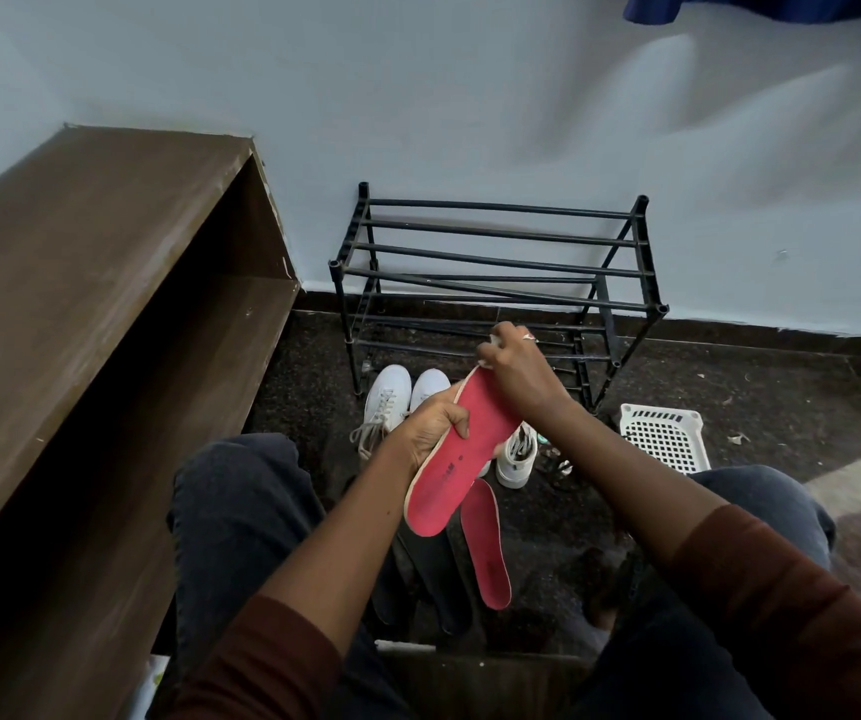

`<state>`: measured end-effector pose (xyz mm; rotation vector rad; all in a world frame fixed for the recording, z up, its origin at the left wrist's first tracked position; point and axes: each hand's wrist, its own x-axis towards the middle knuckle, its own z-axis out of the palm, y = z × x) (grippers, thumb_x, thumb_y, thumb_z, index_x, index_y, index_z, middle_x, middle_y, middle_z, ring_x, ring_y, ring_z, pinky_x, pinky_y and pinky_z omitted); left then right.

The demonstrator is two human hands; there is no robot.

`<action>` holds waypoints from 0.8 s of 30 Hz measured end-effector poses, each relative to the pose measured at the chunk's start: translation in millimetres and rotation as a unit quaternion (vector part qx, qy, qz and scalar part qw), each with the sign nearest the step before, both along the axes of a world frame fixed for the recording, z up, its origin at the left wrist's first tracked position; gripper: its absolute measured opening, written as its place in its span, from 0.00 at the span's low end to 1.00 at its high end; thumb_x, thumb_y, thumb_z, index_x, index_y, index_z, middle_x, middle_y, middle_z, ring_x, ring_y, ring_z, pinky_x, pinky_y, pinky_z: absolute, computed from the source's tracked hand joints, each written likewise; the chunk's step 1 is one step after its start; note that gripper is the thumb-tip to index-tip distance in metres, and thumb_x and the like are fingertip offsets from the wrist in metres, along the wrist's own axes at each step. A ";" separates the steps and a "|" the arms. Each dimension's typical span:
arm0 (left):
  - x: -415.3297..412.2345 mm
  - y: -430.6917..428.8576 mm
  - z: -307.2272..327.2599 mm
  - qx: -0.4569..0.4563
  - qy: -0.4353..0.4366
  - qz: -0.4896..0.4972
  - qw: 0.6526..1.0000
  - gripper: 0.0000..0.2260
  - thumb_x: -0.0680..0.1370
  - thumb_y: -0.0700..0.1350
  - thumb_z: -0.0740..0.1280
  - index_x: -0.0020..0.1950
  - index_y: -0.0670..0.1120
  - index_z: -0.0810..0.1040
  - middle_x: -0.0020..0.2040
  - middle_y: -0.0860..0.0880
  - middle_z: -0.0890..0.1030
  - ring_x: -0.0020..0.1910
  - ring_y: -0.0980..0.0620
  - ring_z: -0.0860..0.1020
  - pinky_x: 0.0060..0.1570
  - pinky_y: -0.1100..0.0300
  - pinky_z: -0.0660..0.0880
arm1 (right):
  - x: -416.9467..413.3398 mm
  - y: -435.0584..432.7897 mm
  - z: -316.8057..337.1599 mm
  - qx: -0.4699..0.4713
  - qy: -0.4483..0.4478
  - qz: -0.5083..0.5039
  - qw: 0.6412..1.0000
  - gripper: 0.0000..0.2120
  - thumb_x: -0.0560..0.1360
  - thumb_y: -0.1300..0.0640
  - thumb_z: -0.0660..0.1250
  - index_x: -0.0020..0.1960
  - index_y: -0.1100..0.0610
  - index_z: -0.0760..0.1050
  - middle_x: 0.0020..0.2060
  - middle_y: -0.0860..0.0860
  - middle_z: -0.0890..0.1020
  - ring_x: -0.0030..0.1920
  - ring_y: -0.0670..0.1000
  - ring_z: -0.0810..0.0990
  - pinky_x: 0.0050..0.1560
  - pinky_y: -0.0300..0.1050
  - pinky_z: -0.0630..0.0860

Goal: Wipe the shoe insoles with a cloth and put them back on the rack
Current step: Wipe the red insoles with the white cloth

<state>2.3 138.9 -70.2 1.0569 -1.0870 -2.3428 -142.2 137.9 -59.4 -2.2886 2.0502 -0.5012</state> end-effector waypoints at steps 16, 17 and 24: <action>3.9 -11.5 -4.0 0.007 0.060 0.037 0.997 0.26 0.63 0.28 0.51 0.56 0.45 0.73 0.42 0.39 0.79 0.35 0.42 0.81 0.34 0.53 0.78 | 21.3 3.8 10.8 -0.008 -0.183 -0.059 0.981 0.15 0.70 0.73 0.59 0.52 0.65 0.79 0.49 0.60 0.76 0.47 0.57 0.77 0.49 0.50 0.76; 1.2 -11.0 -2.2 0.009 0.062 0.054 0.997 0.25 0.62 0.27 0.51 0.54 0.44 0.73 0.39 0.41 0.79 0.33 0.44 0.81 0.33 0.56 0.79 | 29.0 7.3 7.6 0.003 -0.173 -0.044 0.984 0.15 0.69 0.72 0.60 0.52 0.64 0.79 0.49 0.60 0.77 0.47 0.58 0.78 0.49 0.50 0.75; 3.2 -14.5 -8.2 0.001 0.035 0.062 0.997 0.22 0.60 0.28 0.53 0.50 0.41 0.73 0.32 0.43 0.78 0.32 0.48 0.79 0.32 0.61 0.77 | 38.2 21.4 3.2 -0.021 -0.131 0.044 0.990 0.13 0.67 0.65 0.61 0.47 0.65 0.81 0.40 0.64 0.79 0.36 0.63 0.80 0.37 0.51 0.77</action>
